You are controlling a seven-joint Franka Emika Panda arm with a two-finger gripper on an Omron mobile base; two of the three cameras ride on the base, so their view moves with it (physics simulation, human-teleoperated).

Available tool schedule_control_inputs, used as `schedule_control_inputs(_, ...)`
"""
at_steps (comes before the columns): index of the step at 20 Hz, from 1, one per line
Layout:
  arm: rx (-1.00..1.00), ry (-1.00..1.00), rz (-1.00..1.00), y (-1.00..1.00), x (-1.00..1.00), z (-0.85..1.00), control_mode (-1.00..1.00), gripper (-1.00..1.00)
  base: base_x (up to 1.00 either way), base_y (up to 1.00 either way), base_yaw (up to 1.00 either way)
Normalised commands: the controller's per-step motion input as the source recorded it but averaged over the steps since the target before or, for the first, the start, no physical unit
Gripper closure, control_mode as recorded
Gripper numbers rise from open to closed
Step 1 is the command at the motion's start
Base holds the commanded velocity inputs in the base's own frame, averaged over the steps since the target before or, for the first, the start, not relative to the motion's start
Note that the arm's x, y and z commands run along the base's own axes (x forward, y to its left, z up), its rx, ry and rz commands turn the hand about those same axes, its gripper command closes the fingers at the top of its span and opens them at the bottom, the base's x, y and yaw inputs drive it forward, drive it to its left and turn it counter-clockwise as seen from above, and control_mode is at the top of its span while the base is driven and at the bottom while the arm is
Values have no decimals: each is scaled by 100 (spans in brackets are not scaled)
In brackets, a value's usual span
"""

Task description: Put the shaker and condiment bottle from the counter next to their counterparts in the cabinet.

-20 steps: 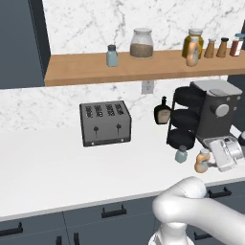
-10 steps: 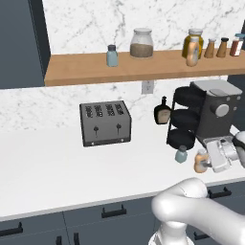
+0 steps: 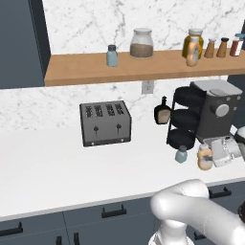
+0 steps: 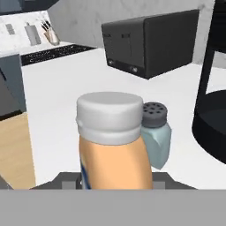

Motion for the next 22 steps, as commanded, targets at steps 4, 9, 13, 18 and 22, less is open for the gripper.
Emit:
schedule_control_inputs(4,11,27,-38,-11,-28,100,-100,100,0,0,0)
schedule_control_inputs(9,16,5,-35,0,-74,100,-100,100,0,0,0)
schedule_control_inputs(13,17,-1,-39,3,-80,100,-100,100,0,0,0)
schedule_control_inputs(18,9,-14,-26,43,-20,100,-100,100,0,0,0)
schedule_control_inputs(22,1,-11,-19,34,-20,100,-100,100,0,0,0)
